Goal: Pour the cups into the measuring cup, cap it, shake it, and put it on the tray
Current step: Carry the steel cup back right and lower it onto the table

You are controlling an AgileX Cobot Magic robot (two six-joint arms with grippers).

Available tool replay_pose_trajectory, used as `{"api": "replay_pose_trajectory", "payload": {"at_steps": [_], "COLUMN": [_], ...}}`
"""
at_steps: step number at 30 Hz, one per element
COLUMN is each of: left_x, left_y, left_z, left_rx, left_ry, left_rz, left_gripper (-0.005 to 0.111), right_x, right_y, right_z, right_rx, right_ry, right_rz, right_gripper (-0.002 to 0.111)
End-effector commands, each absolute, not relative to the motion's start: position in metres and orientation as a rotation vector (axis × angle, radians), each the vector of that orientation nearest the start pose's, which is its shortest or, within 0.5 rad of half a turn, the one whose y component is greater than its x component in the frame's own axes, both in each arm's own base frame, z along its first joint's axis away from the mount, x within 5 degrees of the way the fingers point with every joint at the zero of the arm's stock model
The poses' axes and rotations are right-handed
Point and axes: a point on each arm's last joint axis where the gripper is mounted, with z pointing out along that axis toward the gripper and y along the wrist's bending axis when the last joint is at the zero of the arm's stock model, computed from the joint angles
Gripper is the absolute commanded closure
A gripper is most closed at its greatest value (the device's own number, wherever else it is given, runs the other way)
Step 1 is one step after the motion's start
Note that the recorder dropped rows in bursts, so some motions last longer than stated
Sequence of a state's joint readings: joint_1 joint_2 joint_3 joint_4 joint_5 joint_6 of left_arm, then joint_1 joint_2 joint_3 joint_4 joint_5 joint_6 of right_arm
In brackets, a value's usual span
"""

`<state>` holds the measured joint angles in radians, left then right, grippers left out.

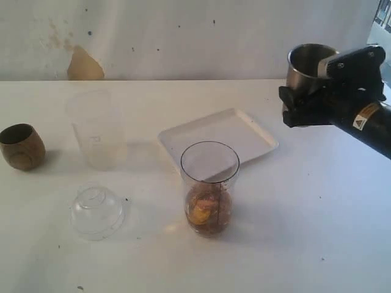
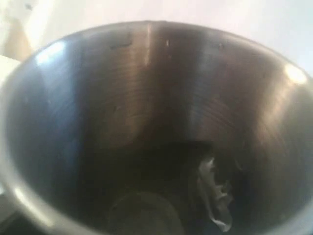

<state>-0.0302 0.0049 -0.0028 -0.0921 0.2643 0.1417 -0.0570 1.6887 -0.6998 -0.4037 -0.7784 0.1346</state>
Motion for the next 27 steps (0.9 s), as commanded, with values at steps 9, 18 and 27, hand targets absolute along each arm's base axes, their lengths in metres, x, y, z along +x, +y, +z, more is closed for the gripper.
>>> {"api": "replay_pose_trajectory", "payload": {"at_steps": [9,18,27], "left_x": [0.055,0.055,0.055], "left_y": [-0.004,-0.004,-0.004], "left_z": [0.190,0.190,0.190], "left_rx": [0.093,0.093,0.093], "left_ry": [1.734,1.734,1.734], "left_rz": [-0.001,-0.001,-0.001], "left_gripper": [0.106,0.106,0.106], "right_x": [0.346,0.349,0.348], "right_y": [-0.028,-0.027,-0.027], "right_z": [0.141,0.115,0.114], "right_rx": [-0.116,-0.111,-0.095], "right_ry": [1.806,1.821,1.837], "right_rz": [0.012,0.038,0.051], "right_gripper": [0.108,0.108,0.062]}}
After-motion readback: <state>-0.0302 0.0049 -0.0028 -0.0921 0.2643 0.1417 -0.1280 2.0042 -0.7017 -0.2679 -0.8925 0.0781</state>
